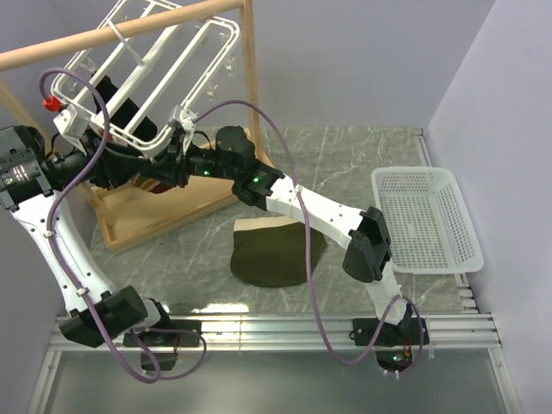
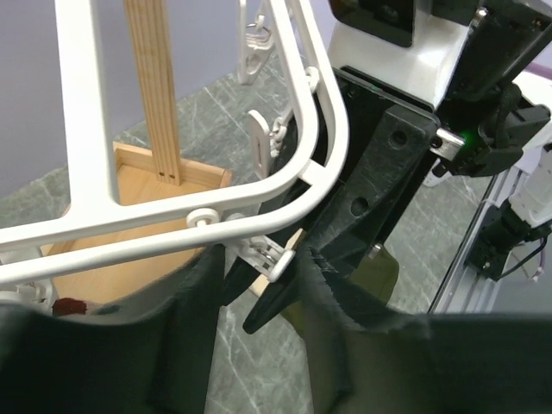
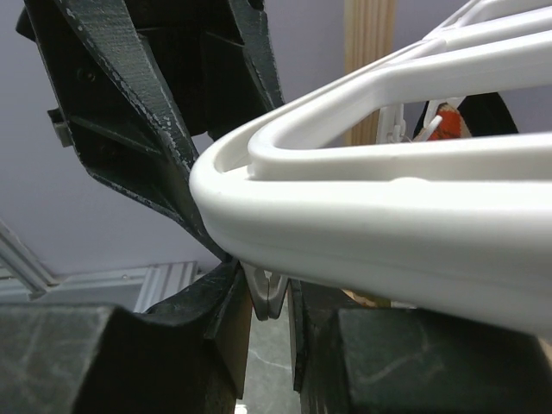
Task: Clip the underwear to the hanger
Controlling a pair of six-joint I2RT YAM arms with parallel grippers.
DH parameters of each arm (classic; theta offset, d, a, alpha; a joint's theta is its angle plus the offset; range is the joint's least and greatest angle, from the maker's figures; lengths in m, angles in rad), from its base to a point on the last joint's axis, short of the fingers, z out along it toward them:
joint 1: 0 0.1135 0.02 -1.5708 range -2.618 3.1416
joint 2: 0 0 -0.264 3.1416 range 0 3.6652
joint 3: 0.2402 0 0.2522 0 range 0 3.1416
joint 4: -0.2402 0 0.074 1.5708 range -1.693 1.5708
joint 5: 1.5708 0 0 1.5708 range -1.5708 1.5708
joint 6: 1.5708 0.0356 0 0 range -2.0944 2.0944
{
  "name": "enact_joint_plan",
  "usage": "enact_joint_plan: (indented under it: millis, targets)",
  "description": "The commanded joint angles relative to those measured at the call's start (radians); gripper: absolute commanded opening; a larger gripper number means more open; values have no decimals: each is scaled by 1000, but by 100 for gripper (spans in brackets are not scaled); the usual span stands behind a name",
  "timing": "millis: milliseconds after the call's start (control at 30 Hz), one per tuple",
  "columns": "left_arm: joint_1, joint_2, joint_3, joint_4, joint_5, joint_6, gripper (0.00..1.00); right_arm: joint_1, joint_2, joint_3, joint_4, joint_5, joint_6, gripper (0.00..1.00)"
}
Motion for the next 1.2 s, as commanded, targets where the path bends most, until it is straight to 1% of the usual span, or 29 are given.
enact_joint_plan:
  millis: [0, 100, 133, 167, 200, 233, 300, 333, 367, 400, 467, 500, 533, 633, 833, 867, 900, 1000, 1067, 1167]
  targets:
    - [-16, 2, 23, -1, 222, 20, 35, 18, 17, 39, -4, -47, 13, 0]
    - [-25, -3, 8, -2, 222, 18, 24, 16, 13, 36, -4, -35, 17, 0]
    - [-25, -3, 6, -4, 222, 17, 18, 19, 5, 32, -4, -31, 16, 3]
    - [-22, -3, 3, -2, 222, 11, 15, 18, 1, 26, -4, -27, 13, 7]
    - [-22, -1, 2, -5, 222, 8, 9, 18, -10, 21, -3, -13, 10, 13]
    - [-24, -1, 3, -4, 222, 3, 6, 18, -16, 6, -3, -1, -4, 29]
    - [-24, 5, 8, -7, 222, -14, 1, 19, -45, -32, 0, 76, -21, 43]
    - [-24, 6, 8, -5, 222, -20, 1, 21, -58, -48, 13, 109, -39, 50]
    - [-24, 8, 8, -5, 222, -29, 1, 24, -67, -62, 19, 142, -53, 52]
    - [-25, 8, 5, -5, 222, -34, 1, 27, -85, -83, 26, 216, -69, 53]
    - [-24, 6, -1, -8, 222, -46, 1, 42, -99, -102, 45, 287, -130, 54]
    - [-24, 8, -6, -8, 222, -51, 1, 50, -113, -121, 57, 354, -153, 54]
    - [-25, 8, -8, -8, 222, -57, 1, 71, -121, -131, 81, 389, -209, 54]
    - [-24, 3, -18, -8, 222, -58, 1, 98, -136, -171, 132, 468, -277, 54]
    - [-24, 3, -18, -10, 222, -55, 1, 119, -150, -207, 189, 564, -310, 54]
    - [-24, 5, -18, -10, 220, -57, 1, 119, -159, -215, 204, 590, -314, 53]
    - [-24, 8, -17, -10, 220, -55, 1, 119, -164, -230, 227, 600, -319, 49]
    - [-24, 9, -21, -12, 220, -48, 1, 121, -162, -227, 238, 630, -363, 45]
    - [-24, 9, -29, -13, 220, -45, 1, 122, -158, -218, 237, 630, -385, 44]
    - [-25, 8, -35, -15, 220, -43, 1, 128, -145, -208, 234, 621, -431, 37]
